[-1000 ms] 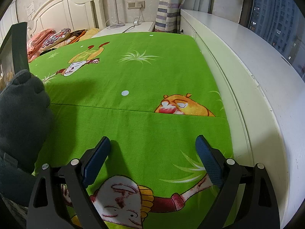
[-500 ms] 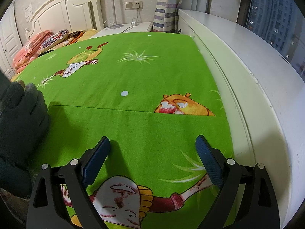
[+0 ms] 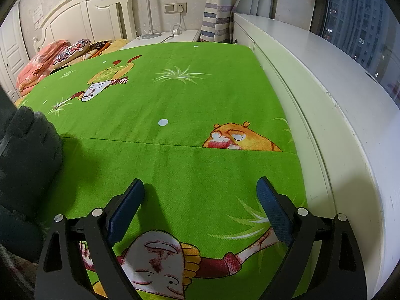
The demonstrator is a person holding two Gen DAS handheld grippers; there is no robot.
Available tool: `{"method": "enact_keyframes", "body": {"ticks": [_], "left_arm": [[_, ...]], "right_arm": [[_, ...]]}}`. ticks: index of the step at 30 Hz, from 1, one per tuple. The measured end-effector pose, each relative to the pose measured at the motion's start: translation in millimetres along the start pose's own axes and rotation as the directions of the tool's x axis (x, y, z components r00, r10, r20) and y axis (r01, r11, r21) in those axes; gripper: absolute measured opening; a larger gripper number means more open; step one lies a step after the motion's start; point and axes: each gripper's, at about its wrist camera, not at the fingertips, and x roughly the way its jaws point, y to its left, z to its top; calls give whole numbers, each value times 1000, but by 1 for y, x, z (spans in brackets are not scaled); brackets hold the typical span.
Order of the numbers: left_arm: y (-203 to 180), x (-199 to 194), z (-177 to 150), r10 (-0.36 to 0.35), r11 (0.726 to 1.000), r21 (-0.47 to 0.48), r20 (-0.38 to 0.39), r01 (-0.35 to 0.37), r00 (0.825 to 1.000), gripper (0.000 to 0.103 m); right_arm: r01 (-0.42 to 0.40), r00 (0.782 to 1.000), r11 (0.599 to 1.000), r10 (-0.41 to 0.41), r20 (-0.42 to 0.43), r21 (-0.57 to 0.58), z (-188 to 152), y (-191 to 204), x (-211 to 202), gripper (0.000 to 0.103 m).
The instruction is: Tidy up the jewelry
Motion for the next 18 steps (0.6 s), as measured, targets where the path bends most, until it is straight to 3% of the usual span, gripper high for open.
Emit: {"method": "enact_keyframes", "body": {"ticks": [18], "left_arm": [[1,0,1,5,1000,4,-8,-5,1000,100]], "right_arm": [[-3,1000,1000,3,-2,2,0,0,0,86]]}}
